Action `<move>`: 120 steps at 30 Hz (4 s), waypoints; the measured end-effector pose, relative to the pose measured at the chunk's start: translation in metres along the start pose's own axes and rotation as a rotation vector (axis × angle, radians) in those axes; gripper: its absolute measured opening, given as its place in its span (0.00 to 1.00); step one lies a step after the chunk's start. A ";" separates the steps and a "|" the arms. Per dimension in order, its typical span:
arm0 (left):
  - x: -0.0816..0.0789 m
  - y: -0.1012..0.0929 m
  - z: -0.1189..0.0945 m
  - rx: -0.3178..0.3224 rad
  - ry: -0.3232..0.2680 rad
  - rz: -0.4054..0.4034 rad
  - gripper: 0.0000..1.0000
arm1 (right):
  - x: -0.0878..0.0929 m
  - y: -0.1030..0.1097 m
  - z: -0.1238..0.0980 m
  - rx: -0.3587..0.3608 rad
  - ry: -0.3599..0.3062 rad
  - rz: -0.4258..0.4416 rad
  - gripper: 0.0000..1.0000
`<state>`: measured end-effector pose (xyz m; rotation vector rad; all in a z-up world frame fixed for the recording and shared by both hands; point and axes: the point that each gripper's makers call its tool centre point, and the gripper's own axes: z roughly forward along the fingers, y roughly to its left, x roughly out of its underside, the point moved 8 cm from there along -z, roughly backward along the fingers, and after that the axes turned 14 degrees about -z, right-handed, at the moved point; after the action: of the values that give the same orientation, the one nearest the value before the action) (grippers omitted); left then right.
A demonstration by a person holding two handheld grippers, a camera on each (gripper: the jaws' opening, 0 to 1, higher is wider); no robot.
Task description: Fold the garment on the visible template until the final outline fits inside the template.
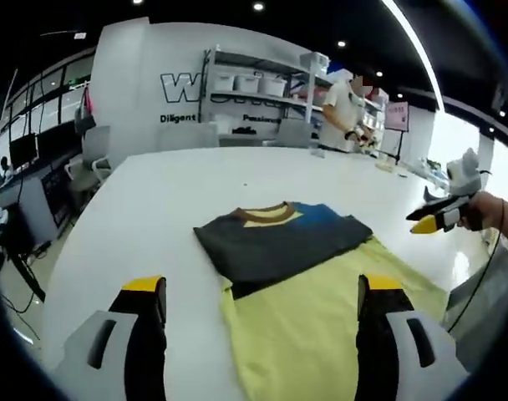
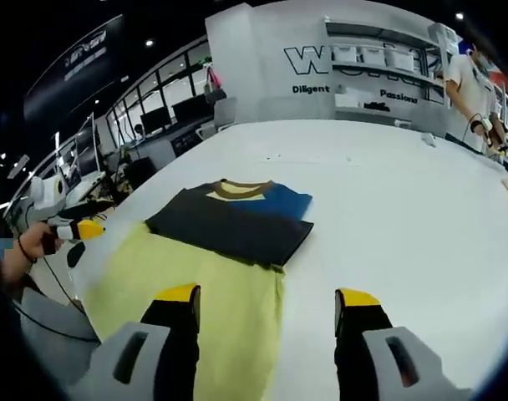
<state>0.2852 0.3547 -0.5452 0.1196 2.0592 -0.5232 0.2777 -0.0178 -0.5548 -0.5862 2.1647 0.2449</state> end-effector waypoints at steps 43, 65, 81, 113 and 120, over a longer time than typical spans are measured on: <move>0.085 -0.007 -0.079 -0.167 0.447 -0.066 0.48 | 0.084 0.034 -0.035 -0.096 0.359 -0.109 0.48; 0.109 -0.013 -0.087 -0.177 0.553 -0.065 0.28 | 0.100 0.052 -0.042 -0.142 0.437 -0.206 0.26; 0.119 -0.010 -0.090 -0.207 0.592 -0.052 0.15 | 0.100 0.069 -0.041 -0.178 0.482 -0.377 0.03; 0.095 -0.022 -0.122 -0.233 0.618 -0.226 0.00 | 0.080 0.045 -0.083 -0.300 0.456 -0.017 0.00; 0.084 -0.024 -0.132 -0.229 0.580 -0.222 0.00 | 0.067 0.043 -0.098 -0.321 0.389 0.032 0.00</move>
<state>0.1286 0.3765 -0.5502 -0.1083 2.7051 -0.4113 0.1538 -0.0386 -0.5487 -0.8358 2.5315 0.5409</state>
